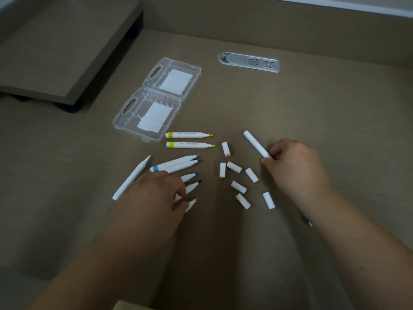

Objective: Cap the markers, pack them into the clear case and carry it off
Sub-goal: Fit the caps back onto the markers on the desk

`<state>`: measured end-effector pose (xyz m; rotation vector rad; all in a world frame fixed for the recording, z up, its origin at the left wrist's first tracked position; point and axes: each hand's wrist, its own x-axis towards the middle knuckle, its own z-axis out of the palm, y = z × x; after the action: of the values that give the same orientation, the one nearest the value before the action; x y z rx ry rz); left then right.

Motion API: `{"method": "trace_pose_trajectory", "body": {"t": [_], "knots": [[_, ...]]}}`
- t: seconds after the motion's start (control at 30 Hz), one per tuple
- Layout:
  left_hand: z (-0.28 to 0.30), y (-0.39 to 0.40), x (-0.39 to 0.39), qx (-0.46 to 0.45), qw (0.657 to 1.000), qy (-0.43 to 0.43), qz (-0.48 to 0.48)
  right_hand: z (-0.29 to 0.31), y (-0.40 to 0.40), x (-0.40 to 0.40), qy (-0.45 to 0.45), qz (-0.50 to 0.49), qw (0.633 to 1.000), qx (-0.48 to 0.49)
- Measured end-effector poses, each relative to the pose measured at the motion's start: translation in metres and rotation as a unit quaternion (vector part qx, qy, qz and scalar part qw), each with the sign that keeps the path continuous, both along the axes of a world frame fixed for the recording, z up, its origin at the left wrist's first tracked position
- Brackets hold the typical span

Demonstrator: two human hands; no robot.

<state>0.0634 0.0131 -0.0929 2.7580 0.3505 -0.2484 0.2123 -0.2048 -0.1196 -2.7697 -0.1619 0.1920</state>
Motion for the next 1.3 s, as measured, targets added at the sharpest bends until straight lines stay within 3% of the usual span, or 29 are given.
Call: {"method": "trace_pose_trajectory", "body": {"t": [0.2, 0.33, 0.47, 0.53, 0.6, 0.67, 0.77, 0.87, 0.93, 1.03, 1.17, 1.3], "knots": [[-0.003, -0.011, -0.006, 0.071, 0.993, 0.085, -0.048, 0.004, 0.017, -0.019, -0.063, 0.071, 0.992, 0.080], [-0.015, -0.012, 0.001, 0.072, 0.987, 0.138, -0.049, -0.004, 0.032, -0.026, -0.067, 0.145, 0.985, 0.060], [-0.016, -0.015, 0.004, 0.059, 0.991, 0.116, -0.032, -0.011, 0.041, -0.023, -0.057, 0.192, 0.980, -0.015], [-0.013, -0.016, 0.004, 0.044, 0.998, 0.045, -0.010, -0.012, 0.041, -0.022, -0.054, 0.188, 0.980, -0.026], [-0.009, -0.017, 0.004, -0.010, 0.999, -0.037, 0.033, -0.011, 0.038, -0.023, -0.051, 0.174, 0.983, 0.018], [-0.005, -0.020, 0.008, -0.111, 0.986, -0.067, 0.104, -0.005, 0.033, -0.026, -0.016, 0.150, 0.982, 0.117], [-0.003, -0.024, 0.017, -0.303, 0.922, -0.106, 0.215, 0.008, 0.028, -0.036, 0.078, 0.123, 0.954, 0.263], [-0.002, -0.024, 0.028, -0.454, 0.844, -0.091, 0.272, 0.017, 0.025, -0.045, 0.122, 0.135, 0.926, 0.331], [0.000, -0.025, 0.033, -0.509, 0.808, -0.084, 0.284, 0.017, 0.025, -0.049, 0.121, 0.138, 0.928, 0.324], [0.000, -0.028, 0.035, -0.527, 0.795, -0.094, 0.286, 0.013, 0.022, -0.047, 0.109, 0.117, 0.941, 0.299], [-0.005, -0.030, 0.034, -0.528, 0.792, -0.089, 0.294, 0.000, 0.016, -0.033, -0.007, 0.169, 0.981, 0.097], [-0.010, -0.032, 0.030, -0.527, 0.793, -0.081, 0.296, -0.009, 0.019, -0.026, -0.060, 0.233, 0.971, 0.001]]}}
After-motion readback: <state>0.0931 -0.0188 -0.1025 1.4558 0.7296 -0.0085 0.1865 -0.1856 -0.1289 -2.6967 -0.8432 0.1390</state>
